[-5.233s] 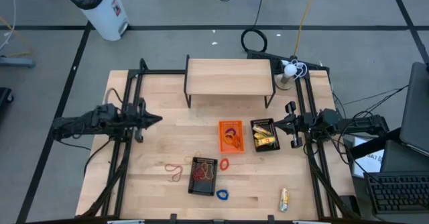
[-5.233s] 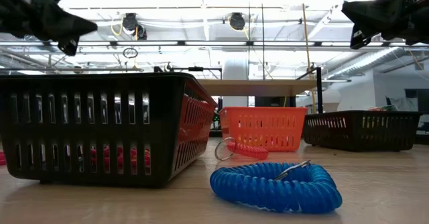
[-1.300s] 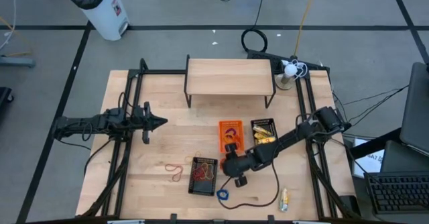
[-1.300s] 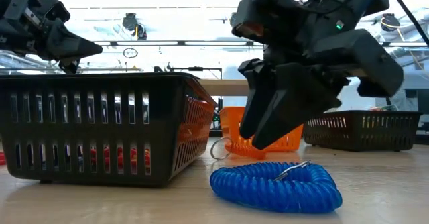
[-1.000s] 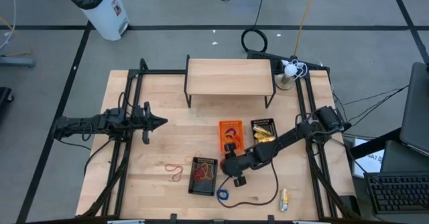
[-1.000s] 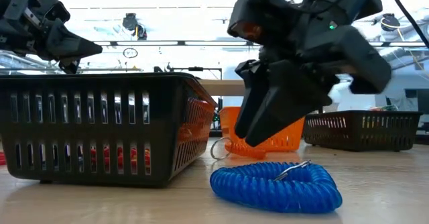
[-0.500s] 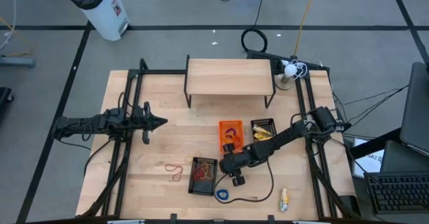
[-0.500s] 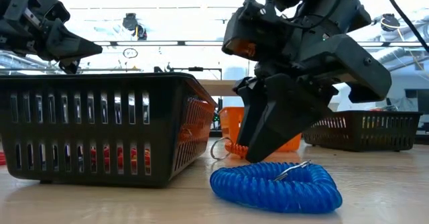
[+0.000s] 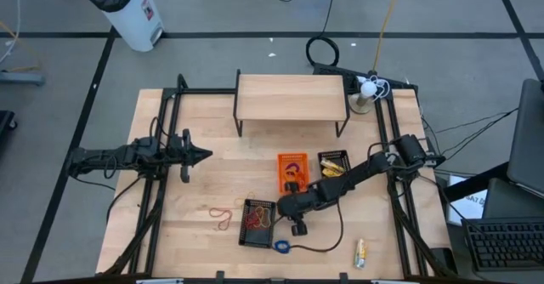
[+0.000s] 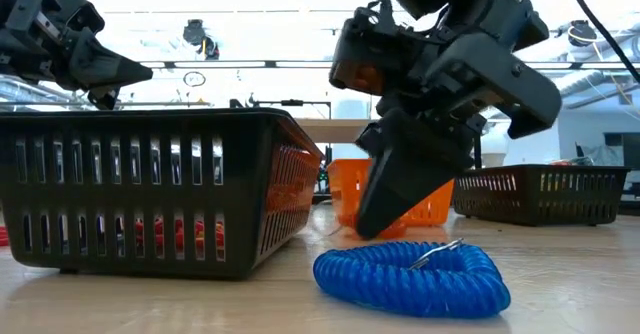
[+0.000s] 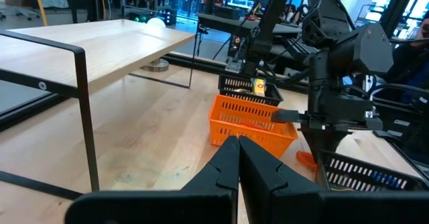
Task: Pick & Place Office Desk Supplies
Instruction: Put the orange spring keychain into the orange bin
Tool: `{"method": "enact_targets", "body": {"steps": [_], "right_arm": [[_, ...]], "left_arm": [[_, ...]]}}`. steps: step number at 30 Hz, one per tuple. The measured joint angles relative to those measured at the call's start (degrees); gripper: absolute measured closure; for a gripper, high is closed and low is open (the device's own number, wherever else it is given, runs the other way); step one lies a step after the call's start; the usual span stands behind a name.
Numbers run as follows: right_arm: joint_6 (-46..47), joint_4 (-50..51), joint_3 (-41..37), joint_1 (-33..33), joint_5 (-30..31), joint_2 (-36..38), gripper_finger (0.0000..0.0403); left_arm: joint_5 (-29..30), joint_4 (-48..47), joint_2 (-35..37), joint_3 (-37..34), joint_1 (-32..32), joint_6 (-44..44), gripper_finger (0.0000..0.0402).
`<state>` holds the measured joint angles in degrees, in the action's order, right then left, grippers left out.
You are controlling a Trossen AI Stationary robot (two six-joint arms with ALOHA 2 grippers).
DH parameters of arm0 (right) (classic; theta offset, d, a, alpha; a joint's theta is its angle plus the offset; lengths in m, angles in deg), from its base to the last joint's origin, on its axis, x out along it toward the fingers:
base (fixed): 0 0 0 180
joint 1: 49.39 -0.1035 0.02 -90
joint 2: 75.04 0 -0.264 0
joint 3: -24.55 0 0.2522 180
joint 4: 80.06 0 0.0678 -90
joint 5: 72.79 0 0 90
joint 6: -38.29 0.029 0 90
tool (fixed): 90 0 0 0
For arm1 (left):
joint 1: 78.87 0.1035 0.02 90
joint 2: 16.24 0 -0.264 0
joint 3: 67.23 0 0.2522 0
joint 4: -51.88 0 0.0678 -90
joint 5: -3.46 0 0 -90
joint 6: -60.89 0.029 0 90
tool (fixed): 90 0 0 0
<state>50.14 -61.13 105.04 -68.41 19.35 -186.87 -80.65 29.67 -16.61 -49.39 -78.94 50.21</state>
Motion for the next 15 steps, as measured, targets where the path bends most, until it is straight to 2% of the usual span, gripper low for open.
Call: {"method": "enact_targets", "body": {"steps": [6, 15], "right_arm": [[1.73, 0.36, -0.11, -2.33, -0.39, 8.5, 0.0383], [-5.94, -0.7, -0.51, -5.08, -0.33, 27.38, 0.0388]], "left_arm": [[0.0, 0.0, 0.01, 0.0, 0.0, 0.0, 0.0398], [0.11, 0.0, 0.0, 0.0, 0.0, 0.58, 0.0398]]}}
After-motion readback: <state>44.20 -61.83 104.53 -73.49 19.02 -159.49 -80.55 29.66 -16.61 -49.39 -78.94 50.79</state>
